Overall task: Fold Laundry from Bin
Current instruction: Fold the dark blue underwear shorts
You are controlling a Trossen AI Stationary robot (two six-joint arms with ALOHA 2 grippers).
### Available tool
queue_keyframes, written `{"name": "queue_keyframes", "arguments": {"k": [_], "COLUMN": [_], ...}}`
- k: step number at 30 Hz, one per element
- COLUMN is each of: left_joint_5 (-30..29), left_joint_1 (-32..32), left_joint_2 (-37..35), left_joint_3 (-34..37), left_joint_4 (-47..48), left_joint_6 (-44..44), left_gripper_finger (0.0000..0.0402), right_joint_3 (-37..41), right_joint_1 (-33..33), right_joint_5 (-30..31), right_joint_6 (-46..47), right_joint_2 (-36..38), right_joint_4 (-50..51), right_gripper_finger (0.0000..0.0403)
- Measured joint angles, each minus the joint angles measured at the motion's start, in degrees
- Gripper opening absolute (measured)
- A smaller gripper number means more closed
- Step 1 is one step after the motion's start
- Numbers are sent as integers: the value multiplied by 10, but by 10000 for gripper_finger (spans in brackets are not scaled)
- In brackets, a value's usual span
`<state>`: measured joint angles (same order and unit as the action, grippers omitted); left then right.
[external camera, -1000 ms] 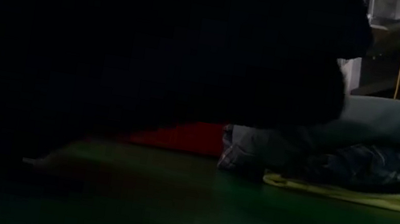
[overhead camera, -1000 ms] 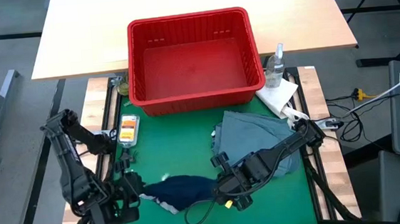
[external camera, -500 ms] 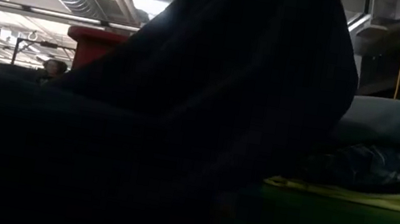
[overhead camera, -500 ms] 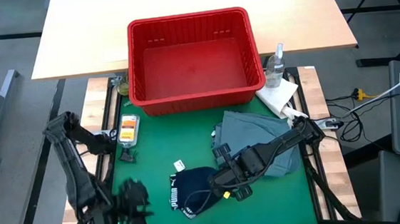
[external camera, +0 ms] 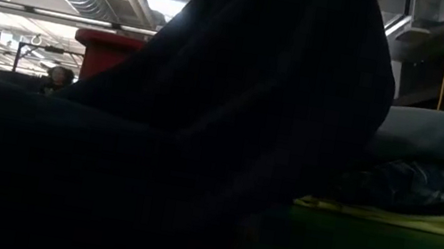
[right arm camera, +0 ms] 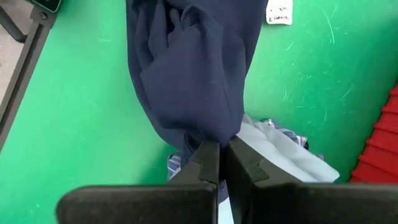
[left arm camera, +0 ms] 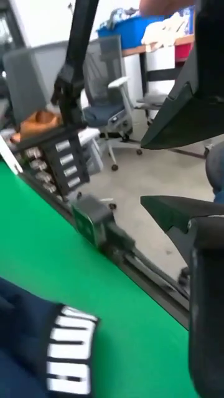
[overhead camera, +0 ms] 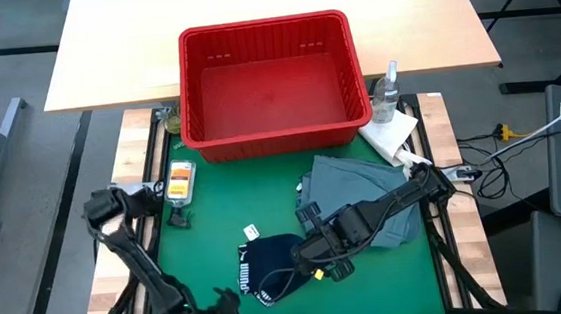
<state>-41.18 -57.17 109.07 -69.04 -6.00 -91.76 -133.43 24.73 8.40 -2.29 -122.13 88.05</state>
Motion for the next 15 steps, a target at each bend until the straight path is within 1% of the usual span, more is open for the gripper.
{"name": "queue_keyframes", "arguments": {"k": [4, 7, 15], "left_joint_5": [35, 55, 62], "left_joint_1": [13, 21, 47], "left_joint_2": [48, 74, 109], "left_joint_3": [0, 0, 0], "left_joint_4": [-23, -22, -15], "left_joint_6": [-48, -82, -114], "left_gripper_finger": [124, 124, 124], "right_joint_3": [0, 0, 0], "right_joint_1": [0, 0, 0], "right_joint_5": [0, 0, 0], "right_joint_6": [-14, -14, -25], "right_joint_2": [0, 0, 0], "right_joint_4": [0, 0, 0], "right_gripper_finger": [10, 10, 10]}}
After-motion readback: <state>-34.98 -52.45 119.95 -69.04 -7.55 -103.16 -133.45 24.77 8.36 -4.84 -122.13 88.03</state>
